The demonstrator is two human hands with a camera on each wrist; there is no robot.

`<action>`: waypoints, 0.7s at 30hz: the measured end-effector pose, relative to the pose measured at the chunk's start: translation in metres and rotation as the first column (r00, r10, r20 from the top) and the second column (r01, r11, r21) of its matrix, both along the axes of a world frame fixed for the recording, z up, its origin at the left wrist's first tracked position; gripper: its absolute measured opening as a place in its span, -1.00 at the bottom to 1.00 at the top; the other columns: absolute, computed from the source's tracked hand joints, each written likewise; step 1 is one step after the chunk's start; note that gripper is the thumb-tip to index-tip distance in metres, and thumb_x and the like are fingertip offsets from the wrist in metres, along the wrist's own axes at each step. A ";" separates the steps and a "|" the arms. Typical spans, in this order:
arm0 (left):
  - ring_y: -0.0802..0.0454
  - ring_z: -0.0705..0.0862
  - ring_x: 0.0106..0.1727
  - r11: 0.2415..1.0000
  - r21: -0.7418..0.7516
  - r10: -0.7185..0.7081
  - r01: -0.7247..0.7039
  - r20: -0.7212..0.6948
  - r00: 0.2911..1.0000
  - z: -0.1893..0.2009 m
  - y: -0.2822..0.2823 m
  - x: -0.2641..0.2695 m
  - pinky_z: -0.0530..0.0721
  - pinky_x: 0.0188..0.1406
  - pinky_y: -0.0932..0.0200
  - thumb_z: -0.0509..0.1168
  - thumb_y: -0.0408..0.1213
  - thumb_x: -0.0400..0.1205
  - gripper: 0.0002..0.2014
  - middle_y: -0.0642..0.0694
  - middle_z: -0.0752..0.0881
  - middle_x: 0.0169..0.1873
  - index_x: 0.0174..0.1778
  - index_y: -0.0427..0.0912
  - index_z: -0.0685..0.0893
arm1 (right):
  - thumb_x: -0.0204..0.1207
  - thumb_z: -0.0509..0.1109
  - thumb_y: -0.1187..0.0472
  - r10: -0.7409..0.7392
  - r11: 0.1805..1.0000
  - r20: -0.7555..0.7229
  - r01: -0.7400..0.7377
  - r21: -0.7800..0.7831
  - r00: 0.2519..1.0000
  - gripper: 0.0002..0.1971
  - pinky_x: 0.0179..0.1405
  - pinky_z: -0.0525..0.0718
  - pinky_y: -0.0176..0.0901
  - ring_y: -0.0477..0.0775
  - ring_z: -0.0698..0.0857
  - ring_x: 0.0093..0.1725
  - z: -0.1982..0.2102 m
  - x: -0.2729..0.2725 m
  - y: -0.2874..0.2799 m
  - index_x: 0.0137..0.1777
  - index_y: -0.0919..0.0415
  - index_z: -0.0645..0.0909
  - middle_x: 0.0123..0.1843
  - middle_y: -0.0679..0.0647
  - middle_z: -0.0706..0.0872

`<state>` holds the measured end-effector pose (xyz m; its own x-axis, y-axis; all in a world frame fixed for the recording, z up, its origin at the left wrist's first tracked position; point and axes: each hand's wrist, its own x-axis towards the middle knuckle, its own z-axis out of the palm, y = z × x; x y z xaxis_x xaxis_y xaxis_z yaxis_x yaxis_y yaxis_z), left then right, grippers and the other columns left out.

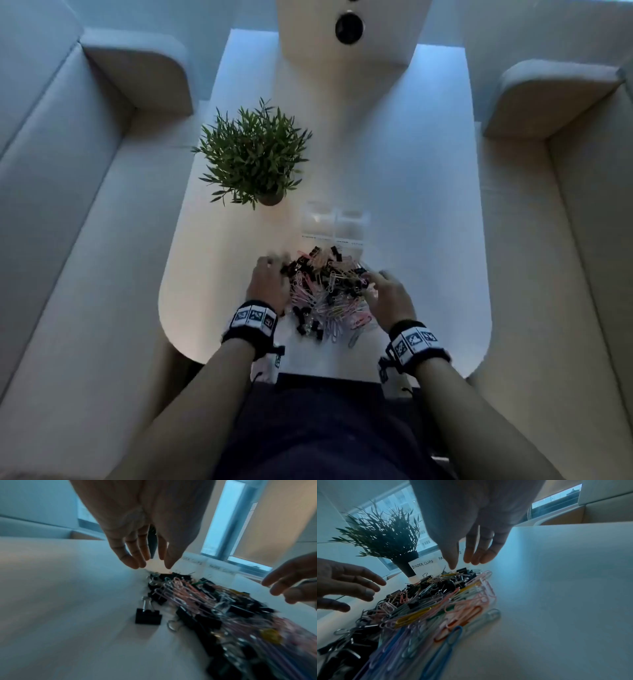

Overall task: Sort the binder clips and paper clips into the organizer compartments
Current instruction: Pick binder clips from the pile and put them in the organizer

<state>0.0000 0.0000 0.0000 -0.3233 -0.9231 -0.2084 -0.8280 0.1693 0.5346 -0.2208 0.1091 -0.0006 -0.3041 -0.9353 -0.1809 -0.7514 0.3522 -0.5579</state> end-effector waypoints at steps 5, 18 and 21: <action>-0.29 0.55 0.21 0.999 0.044 0.009 -0.011 0.043 0.999 -0.006 -0.019 -0.005 0.55 0.28 -0.08 0.25 -0.51 0.48 -0.57 -0.31 0.56 0.21 0.29 -0.19 0.57 | 0.53 0.37 0.13 -0.086 0.996 -0.050 0.088 0.027 0.995 -0.65 -0.01 0.72 0.10 0.14 0.64 0.06 -0.006 0.004 -0.023 0.32 0.04 0.54 0.18 0.12 0.59; -0.14 0.67 -0.11 0.994 0.107 0.030 -0.025 -0.043 0.999 0.002 -0.026 0.001 0.68 0.01 0.00 0.45 -0.39 0.39 -0.87 -0.16 0.73 -0.14 -0.23 -0.18 0.64 | 0.55 0.34 0.24 0.025 0.998 -0.184 -0.013 0.066 0.983 -0.88 -0.32 0.72 0.00 0.18 0.66 -0.18 -0.011 0.003 -0.035 0.05 0.19 0.62 -0.09 0.12 0.64; -0.06 0.72 -0.19 0.991 0.132 0.041 -0.028 -0.099 0.994 0.005 -0.025 0.008 0.72 -0.01 0.05 0.47 -0.32 0.41 -0.85 -0.09 0.78 -0.22 -0.20 -0.07 0.65 | 0.55 0.31 0.30 0.013 1.000 -0.199 -0.014 -0.002 0.980 -0.89 -0.37 0.69 -0.03 0.19 0.65 -0.15 -0.009 0.001 -0.031 0.02 0.25 0.63 -0.05 0.15 0.67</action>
